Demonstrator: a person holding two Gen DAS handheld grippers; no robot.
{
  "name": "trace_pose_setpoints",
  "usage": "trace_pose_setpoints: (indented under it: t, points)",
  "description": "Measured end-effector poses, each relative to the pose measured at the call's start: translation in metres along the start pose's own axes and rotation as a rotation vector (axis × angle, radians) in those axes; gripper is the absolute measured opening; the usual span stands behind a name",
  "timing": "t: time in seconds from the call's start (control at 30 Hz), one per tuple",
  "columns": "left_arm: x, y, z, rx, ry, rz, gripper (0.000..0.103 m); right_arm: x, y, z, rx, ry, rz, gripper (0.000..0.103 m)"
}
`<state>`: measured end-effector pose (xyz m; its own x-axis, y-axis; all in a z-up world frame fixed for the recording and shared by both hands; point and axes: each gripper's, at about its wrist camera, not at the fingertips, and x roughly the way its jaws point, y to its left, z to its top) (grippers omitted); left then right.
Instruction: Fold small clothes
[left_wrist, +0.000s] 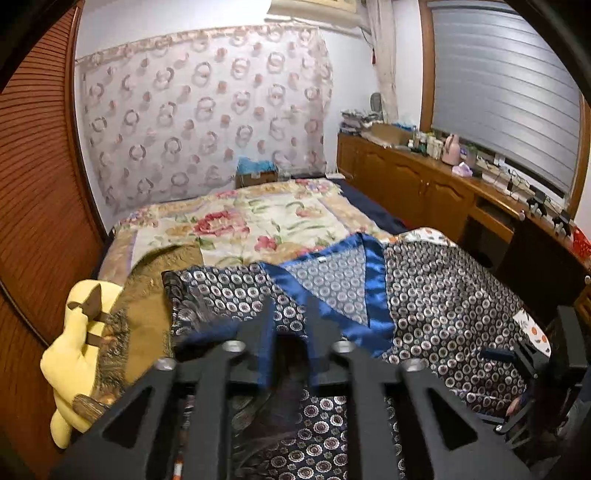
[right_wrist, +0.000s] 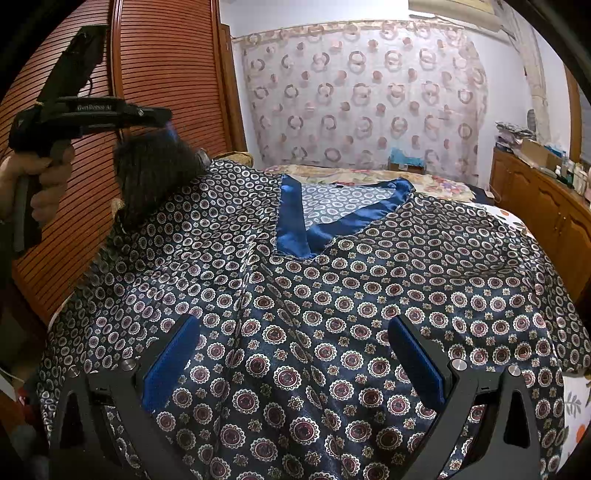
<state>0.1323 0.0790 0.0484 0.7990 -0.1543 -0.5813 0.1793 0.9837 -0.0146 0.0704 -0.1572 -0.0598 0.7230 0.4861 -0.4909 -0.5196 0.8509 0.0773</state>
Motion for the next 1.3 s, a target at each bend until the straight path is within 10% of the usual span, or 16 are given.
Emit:
trace_pose_setpoints:
  t: [0.3,0.87,1.3]
  points:
    - [-0.001,0.019,-0.044,-0.036,0.046,0.042,0.077,-0.001,-0.001,0.0,0.002,-0.003,0.0,0.102]
    - [-0.047,0.026,-0.114,-0.194,-0.071,0.157,0.077,0.013,0.016,0.059,-0.105,-0.02,0.12,0.097]
    - [-0.069,0.025,-0.118,-0.208,-0.129,0.184,0.077,0.146,0.063,0.112,-0.216,0.148,0.264,0.084]
